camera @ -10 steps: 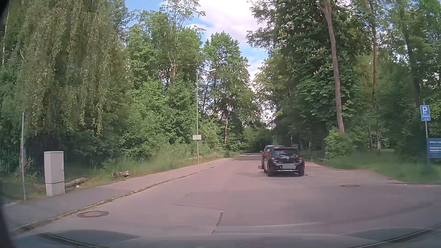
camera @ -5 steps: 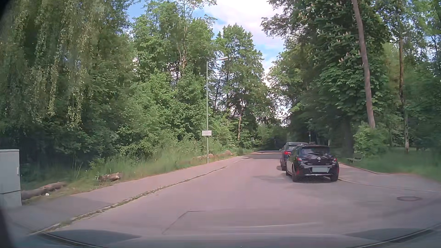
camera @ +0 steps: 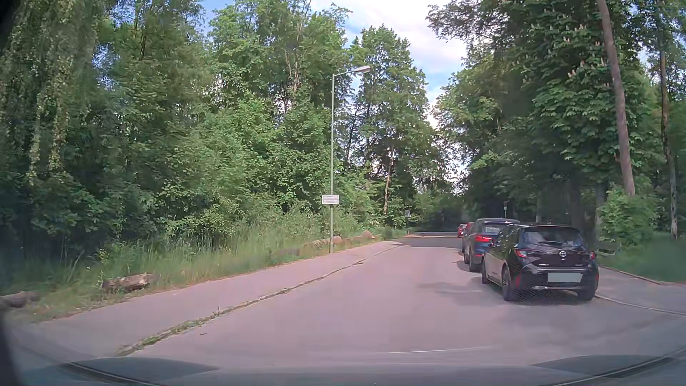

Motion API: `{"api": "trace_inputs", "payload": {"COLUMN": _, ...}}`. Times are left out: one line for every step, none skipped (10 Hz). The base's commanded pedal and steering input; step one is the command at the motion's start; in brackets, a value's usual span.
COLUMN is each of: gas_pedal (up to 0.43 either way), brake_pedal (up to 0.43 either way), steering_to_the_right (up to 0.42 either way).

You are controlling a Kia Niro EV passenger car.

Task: Follow the waypoints while adhering to traffic rules and regulations

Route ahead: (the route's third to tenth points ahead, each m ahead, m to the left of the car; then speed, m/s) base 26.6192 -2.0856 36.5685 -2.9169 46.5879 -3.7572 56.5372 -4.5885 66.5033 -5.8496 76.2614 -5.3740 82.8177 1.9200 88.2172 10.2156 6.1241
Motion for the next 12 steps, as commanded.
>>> {"api": "trace_inputs", "payload": {"gas_pedal": 0.059, "brake_pedal": 0.018, "steering_to_the_right": -0.006}}
{"api": "trace_inputs", "payload": {"gas_pedal": 0.047, "brake_pedal": 0.018, "steering_to_the_right": 0.012}}
{"api": "trace_inputs", "payload": {"gas_pedal": 0.047, "brake_pedal": 0.018, "steering_to_the_right": 0.022}}
{"api": "trace_inputs", "payload": {"gas_pedal": 0.059, "brake_pedal": 0.018, "steering_to_the_right": 0.027}}
{"api": "trace_inputs", "payload": {"gas_pedal": 0.067, "brake_pedal": 0.018, "steering_to_the_right": 0.032}}
{"api": "trace_inputs", "payload": {"gas_pedal": 0.067, "brake_pedal": 0.018, "steering_to_the_right": 0.039}}
{"api": "trace_inputs", "payload": {"gas_pedal": 0.067, "brake_pedal": 0.018, "steering_to_the_right": 0.049}}
{"api": "trace_inputs", "payload": {"gas_pedal": 0.067, "brake_pedal": 0.018, "steering_to_the_right": 0.056}}
{"api": "trace_inputs", "payload": {"gas_pedal": 0.067, "brake_pedal": 0.018, "steering_to_the_right": 0.061}}
{"api": "trace_inputs", "payload": {"gas_pedal": 0.067, "brake_pedal": 0.018, "steering_to_the_right": 0.062}}
{"api": "trace_inputs", "payload": {"gas_pedal": 0.067, "brake_pedal": 0.018, "steering_to_the_right": 0.062}}
{"api": "trace_inputs", "payload": {"gas_pedal": 0.067, "brake_pedal": 0.018, "steering_to_the_right": 0.063}}
